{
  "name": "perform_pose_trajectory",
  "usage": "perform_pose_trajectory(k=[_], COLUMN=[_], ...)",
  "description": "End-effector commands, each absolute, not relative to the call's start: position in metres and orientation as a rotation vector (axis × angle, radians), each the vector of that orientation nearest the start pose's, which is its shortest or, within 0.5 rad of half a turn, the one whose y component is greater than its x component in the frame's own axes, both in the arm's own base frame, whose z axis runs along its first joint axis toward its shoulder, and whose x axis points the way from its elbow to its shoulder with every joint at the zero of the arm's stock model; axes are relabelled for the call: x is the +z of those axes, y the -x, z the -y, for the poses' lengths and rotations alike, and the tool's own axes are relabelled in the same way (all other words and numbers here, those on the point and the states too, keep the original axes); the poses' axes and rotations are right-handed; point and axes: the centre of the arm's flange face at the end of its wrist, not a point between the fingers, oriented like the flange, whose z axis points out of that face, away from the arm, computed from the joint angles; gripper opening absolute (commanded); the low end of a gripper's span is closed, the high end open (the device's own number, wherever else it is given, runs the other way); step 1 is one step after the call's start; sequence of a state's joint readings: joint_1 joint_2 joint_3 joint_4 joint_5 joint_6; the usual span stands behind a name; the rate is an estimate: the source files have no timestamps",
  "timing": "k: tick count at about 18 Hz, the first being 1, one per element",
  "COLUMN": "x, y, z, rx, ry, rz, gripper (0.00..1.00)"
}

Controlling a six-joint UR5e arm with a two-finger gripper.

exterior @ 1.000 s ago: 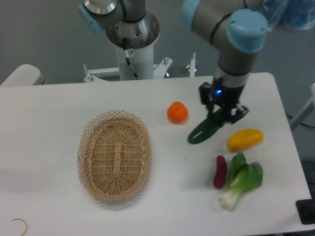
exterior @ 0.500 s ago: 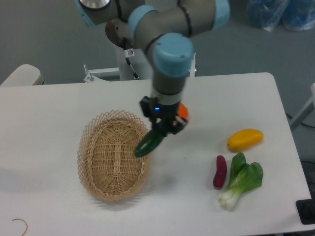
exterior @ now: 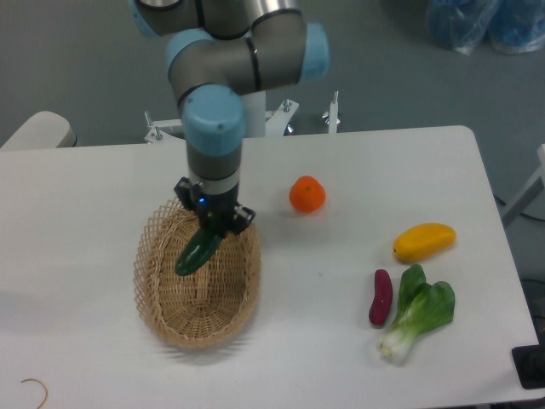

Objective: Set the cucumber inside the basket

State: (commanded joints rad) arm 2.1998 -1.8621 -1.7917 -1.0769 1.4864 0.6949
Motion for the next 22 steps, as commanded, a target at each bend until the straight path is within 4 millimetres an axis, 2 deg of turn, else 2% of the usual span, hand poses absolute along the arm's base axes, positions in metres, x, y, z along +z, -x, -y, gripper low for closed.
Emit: perform_pose_trajectory(k=[8, 12, 13, 14, 16, 20, 22], x=[0.239, 0.234, 0.236, 0.237, 0.241, 0.252, 0.267], y=[0.2, 0.195, 0.195, 0.196, 0.198, 0.206, 0.213], z=[-0.551, -0.555, -0.556, -0.557, -0.56, -0.564, -0.571], rx=[-0.104, -0.074, -0.07, -0.066, -0.039, 0.079, 0.143], ry=[3.167, 3.182, 3.177, 3.173, 3.153, 3.131, 3.112], rz=[-0.2, -0.227, -0.227, -0.229, -0.235, -0.242, -0.238], gripper=[0.19, 0.2, 0.26, 0.42, 1.0, 1.0, 1.0])
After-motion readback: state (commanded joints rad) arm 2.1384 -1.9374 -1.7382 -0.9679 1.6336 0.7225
